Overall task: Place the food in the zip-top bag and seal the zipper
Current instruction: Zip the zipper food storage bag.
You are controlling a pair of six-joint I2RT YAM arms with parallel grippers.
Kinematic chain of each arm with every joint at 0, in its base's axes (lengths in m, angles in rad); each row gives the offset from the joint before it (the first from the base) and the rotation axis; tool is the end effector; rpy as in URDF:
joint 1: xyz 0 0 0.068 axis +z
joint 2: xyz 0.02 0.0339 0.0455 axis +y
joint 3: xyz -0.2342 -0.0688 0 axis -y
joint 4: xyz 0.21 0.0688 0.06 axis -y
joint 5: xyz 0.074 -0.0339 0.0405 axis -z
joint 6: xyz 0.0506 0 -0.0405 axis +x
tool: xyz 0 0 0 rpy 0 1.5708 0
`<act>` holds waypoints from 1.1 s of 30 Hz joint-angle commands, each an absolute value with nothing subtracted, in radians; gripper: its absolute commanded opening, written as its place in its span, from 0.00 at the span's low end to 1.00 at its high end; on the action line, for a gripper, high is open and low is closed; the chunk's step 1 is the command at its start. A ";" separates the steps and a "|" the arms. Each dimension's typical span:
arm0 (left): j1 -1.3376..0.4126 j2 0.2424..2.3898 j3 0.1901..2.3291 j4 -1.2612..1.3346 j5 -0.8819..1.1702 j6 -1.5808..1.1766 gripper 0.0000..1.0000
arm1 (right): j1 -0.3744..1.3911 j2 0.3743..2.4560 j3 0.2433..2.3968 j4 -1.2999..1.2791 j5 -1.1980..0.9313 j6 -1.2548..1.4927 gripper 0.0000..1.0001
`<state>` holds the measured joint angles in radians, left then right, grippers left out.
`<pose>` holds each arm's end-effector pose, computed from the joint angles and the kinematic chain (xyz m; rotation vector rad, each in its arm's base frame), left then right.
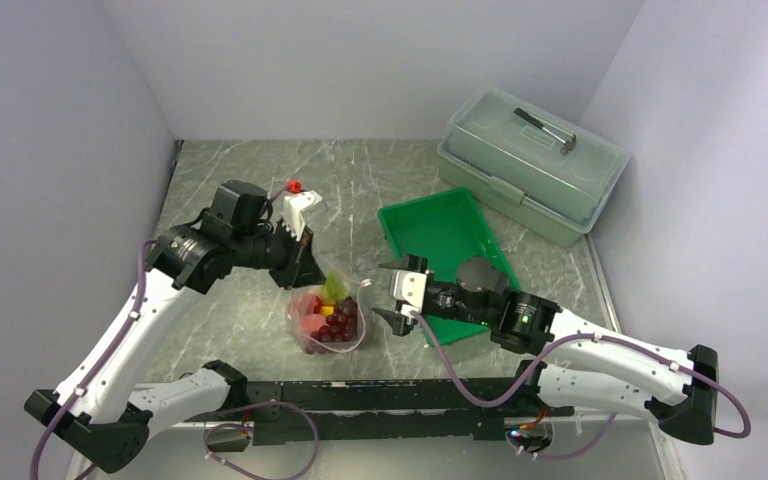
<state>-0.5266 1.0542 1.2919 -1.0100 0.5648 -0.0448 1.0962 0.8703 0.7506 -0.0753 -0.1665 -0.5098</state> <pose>0.1402 -0.1128 0.3434 0.8456 2.2282 -0.9398 0.0868 0.1873 0.3030 -1.3764 1.1577 0.5695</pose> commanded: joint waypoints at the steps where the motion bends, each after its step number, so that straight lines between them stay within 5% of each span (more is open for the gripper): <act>1: -0.532 1.004 1.322 -0.977 0.706 -0.016 0.00 | 1.098 0.877 0.745 0.042 -0.268 -0.561 0.79; 12: -0.532 0.969 1.317 -0.964 0.840 -0.012 0.00 | 1.093 0.854 0.720 0.100 -0.462 -0.501 0.78; 24: -0.532 0.974 1.333 -0.962 0.904 -0.012 0.00 | 1.084 0.961 0.714 0.267 -0.548 -0.403 0.58; 28: -0.531 0.970 1.336 -0.964 0.915 -0.012 0.00 | 1.078 0.979 0.703 0.317 -0.560 -0.381 0.49; 33: -0.532 0.966 1.339 -0.965 0.914 -0.012 0.00 | 1.071 0.995 0.707 0.335 -0.586 -0.366 0.23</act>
